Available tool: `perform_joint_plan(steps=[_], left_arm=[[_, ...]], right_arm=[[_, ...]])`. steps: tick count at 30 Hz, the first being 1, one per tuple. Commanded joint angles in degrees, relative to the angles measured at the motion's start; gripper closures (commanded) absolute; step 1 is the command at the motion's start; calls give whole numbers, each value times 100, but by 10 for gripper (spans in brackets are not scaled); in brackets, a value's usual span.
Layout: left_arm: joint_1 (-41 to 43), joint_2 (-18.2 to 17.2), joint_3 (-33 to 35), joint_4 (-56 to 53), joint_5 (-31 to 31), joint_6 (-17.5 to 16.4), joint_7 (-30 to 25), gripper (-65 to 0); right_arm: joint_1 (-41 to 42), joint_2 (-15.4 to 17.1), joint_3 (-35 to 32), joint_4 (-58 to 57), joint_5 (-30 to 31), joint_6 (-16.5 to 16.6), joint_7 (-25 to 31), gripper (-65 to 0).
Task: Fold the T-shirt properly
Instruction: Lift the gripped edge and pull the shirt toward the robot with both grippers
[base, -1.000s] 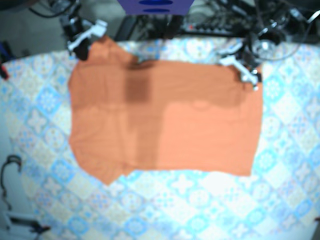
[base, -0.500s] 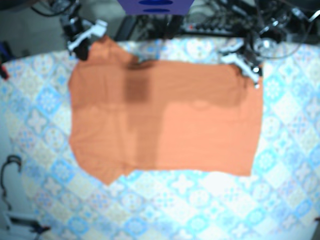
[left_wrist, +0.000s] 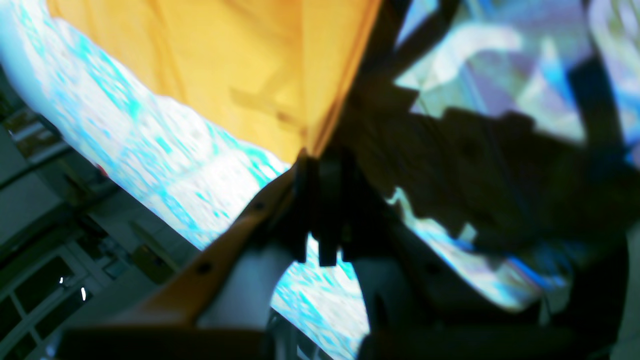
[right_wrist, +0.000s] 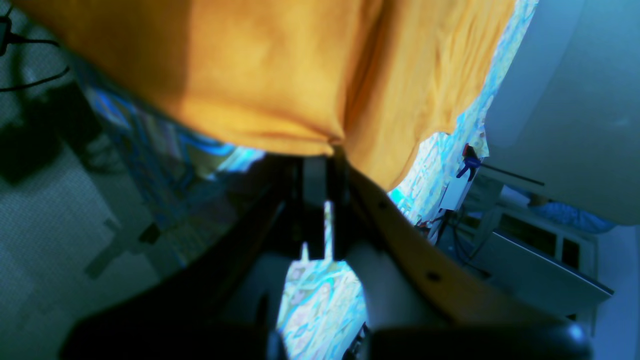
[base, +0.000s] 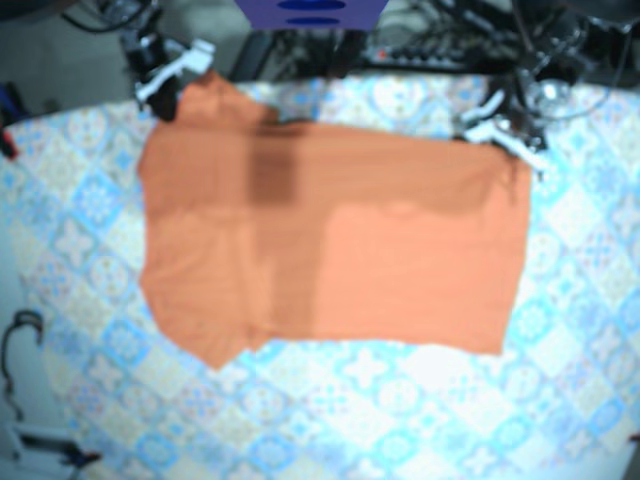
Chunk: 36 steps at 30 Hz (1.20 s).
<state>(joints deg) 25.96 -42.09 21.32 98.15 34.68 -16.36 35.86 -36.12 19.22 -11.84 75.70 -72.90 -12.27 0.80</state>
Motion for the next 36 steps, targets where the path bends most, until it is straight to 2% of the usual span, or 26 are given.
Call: perform_joint_plan(steps=[1, 11, 14, 21, 26, 36], left_arm=[[37, -112, -44, 62, 44, 49, 23, 0], [521, -130, -71, 97, 80, 49, -3, 0], [688, -139, -79, 97, 97, 49, -12, 0], [987, -139, -88, 97, 97, 76, -12, 0], [1180, -139, -97, 370, 88, 76, -3, 0], [1673, -130, -449, 801, 97, 76, 23, 0]], right_arm=[[-76, 25, -34, -84, -20, 528, 30, 0], [-120, 69, 1, -23, -20, 520, 83, 0], [-234, 297, 10, 83, 7, 484, 83, 0], [-647, 675, 45, 733, 631, 476, 21, 0], [-946, 684, 449, 962, 657, 449, 74, 0], [-1219, 763, 493, 1296, 657, 449, 83, 0]])
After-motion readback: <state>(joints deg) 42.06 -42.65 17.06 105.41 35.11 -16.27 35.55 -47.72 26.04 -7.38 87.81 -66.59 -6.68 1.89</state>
